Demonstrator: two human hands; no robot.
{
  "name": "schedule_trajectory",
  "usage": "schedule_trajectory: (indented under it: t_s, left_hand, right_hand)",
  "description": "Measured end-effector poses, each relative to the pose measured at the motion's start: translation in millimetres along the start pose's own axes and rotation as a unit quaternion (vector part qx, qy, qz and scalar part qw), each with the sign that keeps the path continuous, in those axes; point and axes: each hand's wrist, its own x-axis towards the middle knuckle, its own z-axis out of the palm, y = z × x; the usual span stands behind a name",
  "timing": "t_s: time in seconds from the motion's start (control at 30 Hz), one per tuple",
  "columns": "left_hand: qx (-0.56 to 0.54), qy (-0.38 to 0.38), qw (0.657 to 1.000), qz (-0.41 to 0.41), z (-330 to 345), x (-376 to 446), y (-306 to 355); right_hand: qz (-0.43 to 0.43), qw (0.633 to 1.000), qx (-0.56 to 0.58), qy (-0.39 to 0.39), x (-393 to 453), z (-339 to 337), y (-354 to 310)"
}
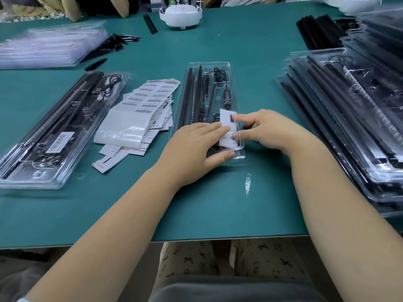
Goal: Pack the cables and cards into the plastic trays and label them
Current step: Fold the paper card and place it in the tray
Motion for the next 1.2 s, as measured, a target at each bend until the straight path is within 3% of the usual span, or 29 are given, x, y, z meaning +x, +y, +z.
schedule_trajectory:
  t_s: [0.23,0.43,0.6,0.9,1.1,1.2]
  left_hand:
    - [0.009,-0.005,1.000,-0.008,-2.2,-2.2,-2.1]
    - [0.004,-0.007,1.000,-0.015,-3.6,-2.4,-0.9]
    - [0.000,-0.005,1.000,-0.015,-4.0,-2.5,-0.7]
    - [0.002,-0.023,1.000,-0.019,-4.3,-3.0,-2.9]
    - [0.006,-0.025,1.000,-0.014,-3.0,-3.1,-4.2]
    - [0.002,-0.019,1.000,-0.014,-3.4,-3.0,-3.3]
  right_hand:
    - [-0.006,1.000,-0.012,-0.023,0.5,5.3,-4.2]
    - [0.028,0.997,0.052,0.056,-2.1,13.5,-11.1]
    - [0.027,0.993,0.032,0.110,-4.5,17.1,-13.6]
    - [0.038,0.996,-0.063,0.041,-4.5,19.8,-16.4]
    - [0.078,0.980,0.051,0.173,-7.4,25.9,-20.5]
    - [0.058,0.982,0.052,0.174,-8.9,27.8,-21.2]
